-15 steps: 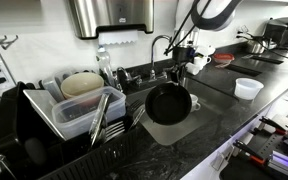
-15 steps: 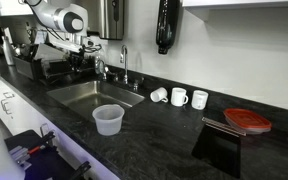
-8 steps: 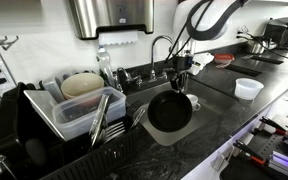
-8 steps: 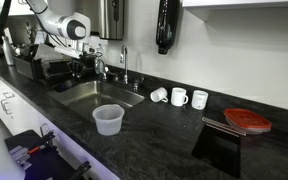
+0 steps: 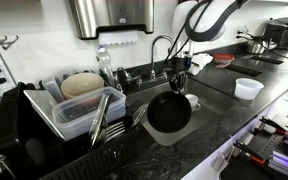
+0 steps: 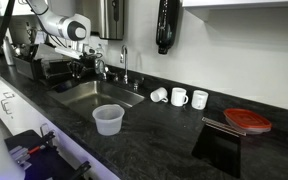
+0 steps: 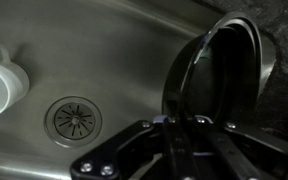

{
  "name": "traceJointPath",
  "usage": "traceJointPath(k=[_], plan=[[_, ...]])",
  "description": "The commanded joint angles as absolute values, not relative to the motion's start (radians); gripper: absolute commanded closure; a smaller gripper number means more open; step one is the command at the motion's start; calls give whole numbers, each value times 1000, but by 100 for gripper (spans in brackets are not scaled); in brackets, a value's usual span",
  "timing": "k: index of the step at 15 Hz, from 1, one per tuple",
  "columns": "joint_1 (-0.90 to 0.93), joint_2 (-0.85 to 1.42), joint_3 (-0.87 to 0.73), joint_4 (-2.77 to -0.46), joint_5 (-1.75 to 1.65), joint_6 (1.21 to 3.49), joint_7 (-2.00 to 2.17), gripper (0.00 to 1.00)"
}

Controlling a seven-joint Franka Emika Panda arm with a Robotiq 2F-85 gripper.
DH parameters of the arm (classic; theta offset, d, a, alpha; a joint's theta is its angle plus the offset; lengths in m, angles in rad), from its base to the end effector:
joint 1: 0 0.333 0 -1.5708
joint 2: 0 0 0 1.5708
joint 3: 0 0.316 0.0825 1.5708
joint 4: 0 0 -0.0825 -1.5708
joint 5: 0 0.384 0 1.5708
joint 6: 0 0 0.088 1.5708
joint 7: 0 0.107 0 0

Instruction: Take the black bowl on the counter and put it in the sink

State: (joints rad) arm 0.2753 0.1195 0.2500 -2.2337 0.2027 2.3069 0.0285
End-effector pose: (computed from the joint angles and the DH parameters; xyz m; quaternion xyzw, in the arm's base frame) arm 0.4597 0.2707 0.3161 -0.9801 -0.1763 0.0454 0.0788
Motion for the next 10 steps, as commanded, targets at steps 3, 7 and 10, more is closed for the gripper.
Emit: traceJointPath(k=[3,7,10], plan=[[269,120,256,-2232,201,2305,30,98],[234,211,245,-2178,344,2284,9,98],[203,309,228,-2116,372,2269,9,98]])
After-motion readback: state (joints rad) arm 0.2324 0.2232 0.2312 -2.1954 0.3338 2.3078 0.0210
